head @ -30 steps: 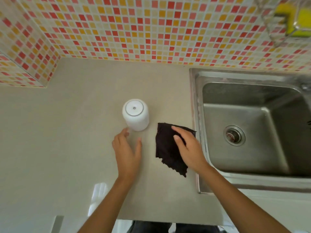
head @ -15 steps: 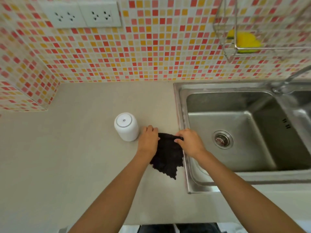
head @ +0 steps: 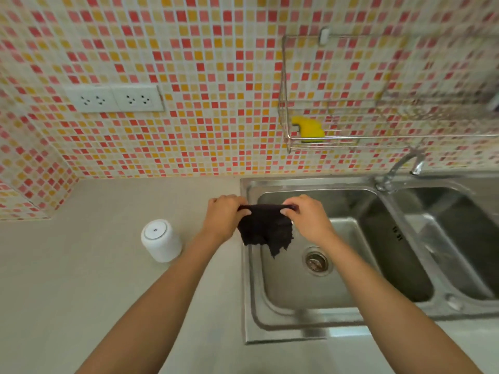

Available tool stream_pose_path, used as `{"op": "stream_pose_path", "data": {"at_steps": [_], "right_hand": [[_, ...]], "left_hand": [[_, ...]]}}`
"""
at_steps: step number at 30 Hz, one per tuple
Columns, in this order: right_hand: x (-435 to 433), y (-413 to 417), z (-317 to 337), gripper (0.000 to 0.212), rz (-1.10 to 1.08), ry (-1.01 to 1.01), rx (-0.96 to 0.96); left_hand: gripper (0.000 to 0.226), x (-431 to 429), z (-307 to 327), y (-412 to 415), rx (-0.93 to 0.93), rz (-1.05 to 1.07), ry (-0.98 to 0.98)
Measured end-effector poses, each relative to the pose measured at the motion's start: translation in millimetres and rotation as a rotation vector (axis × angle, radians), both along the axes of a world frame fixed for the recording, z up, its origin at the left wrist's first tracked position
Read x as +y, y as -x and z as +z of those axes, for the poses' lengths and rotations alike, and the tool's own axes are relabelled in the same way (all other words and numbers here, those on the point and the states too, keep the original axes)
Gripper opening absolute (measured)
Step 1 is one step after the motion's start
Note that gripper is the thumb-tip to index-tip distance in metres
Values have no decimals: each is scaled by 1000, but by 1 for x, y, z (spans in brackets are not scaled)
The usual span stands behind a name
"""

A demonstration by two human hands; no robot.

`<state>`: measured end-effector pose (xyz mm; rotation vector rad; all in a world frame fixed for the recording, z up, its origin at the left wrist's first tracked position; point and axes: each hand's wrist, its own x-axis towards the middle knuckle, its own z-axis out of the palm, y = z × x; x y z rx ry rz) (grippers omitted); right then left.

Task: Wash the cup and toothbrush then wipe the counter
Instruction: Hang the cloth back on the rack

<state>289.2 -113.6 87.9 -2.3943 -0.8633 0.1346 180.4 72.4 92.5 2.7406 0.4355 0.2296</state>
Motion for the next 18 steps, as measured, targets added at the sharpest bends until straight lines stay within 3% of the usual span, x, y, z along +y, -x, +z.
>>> {"op": "stream_pose_path", "data": {"at_steps": [7, 10, 18], "right_hand": [[-77, -68, 82, 21, -14, -160, -28], [-103, -103, 113, 21, -29, -265, -50], [-128, -188, 177, 15, -81, -419, -93]], "left_hand": [[16, -66, 74, -68, -248, -90, 53], [19, -90, 105, -98, -360, -86, 189], [20, -121, 161, -187, -441, -85, 254]]}}
